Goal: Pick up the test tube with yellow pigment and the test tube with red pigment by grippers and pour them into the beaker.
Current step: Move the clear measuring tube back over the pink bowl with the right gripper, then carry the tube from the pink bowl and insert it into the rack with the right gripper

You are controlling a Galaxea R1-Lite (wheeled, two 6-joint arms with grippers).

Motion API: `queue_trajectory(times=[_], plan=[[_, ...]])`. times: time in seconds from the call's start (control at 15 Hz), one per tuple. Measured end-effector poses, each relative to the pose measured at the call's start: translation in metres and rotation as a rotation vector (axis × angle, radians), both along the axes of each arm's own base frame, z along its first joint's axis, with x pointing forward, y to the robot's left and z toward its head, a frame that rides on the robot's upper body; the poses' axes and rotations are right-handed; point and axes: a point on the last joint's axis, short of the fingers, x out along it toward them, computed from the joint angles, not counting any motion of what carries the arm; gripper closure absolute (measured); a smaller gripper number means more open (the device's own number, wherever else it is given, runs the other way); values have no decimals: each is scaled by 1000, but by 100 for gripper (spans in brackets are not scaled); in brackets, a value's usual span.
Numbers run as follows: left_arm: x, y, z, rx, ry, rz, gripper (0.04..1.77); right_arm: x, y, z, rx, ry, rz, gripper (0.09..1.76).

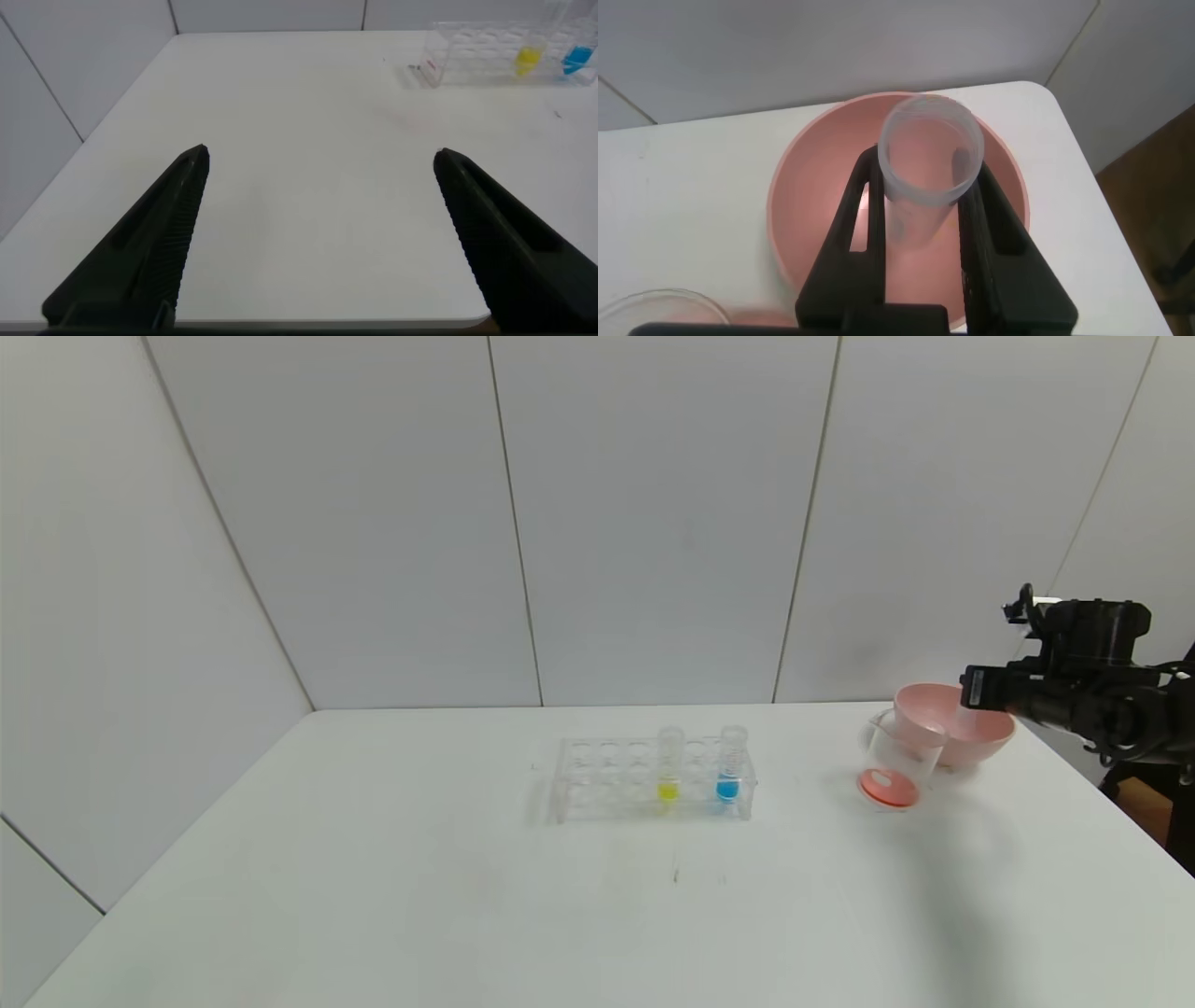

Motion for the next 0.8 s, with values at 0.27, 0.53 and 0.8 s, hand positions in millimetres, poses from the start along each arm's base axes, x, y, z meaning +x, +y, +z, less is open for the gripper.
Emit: queue_trajectory(times=[0.27,0.53,0.8], plan=[[0,0,0,0,0,0,9,5,-2,6,-14,-46,-40,91],[0,0,0,0,0,0,9,7,-1,3,-9,-48,-43,60],[0,0,0,0,0,0,9,4,0,11,-11,-62,-41,41]])
